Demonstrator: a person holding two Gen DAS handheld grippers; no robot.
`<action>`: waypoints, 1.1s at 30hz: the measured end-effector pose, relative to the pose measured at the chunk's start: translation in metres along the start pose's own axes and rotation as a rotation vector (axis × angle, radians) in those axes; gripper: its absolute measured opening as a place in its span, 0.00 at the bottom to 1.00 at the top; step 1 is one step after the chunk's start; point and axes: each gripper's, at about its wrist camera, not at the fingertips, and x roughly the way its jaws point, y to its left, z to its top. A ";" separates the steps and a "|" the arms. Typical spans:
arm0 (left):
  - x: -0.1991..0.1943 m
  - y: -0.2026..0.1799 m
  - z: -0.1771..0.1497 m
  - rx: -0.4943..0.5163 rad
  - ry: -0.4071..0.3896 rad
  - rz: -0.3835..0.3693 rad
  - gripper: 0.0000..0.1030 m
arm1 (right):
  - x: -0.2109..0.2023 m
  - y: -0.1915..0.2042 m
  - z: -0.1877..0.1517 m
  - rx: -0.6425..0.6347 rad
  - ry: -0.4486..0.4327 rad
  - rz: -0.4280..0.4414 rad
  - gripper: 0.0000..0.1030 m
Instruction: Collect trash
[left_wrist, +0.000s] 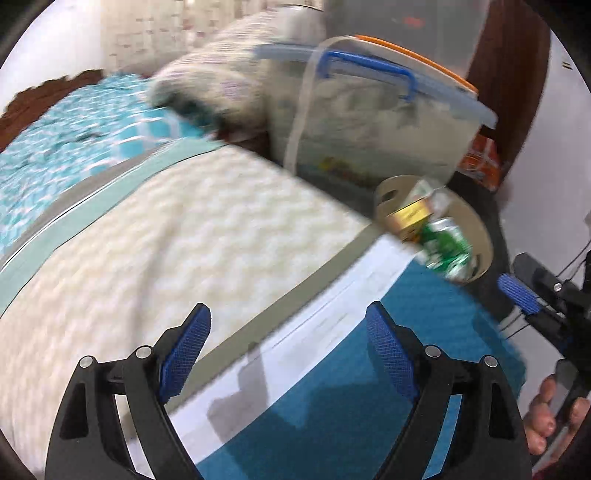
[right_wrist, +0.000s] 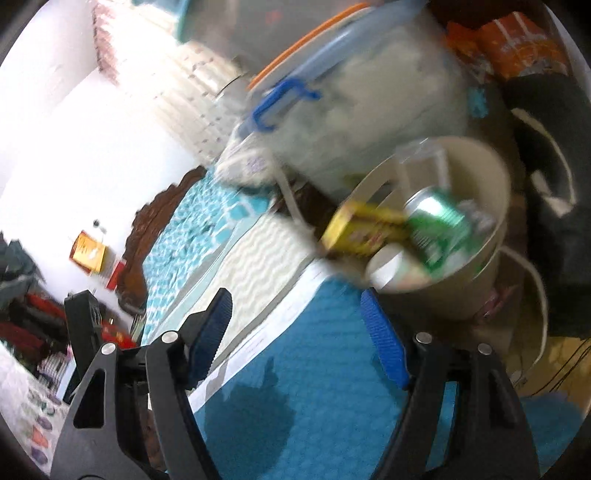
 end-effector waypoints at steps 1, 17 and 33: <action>-0.010 0.010 -0.012 -0.016 -0.007 0.019 0.80 | 0.001 0.009 -0.008 -0.012 0.010 0.006 0.71; -0.118 0.126 -0.129 -0.247 -0.095 0.196 0.81 | 0.022 0.135 -0.119 -0.233 0.148 0.003 0.78; -0.186 0.080 -0.120 -0.136 -0.287 0.175 0.92 | -0.075 0.148 -0.138 -0.205 -0.156 -0.261 0.97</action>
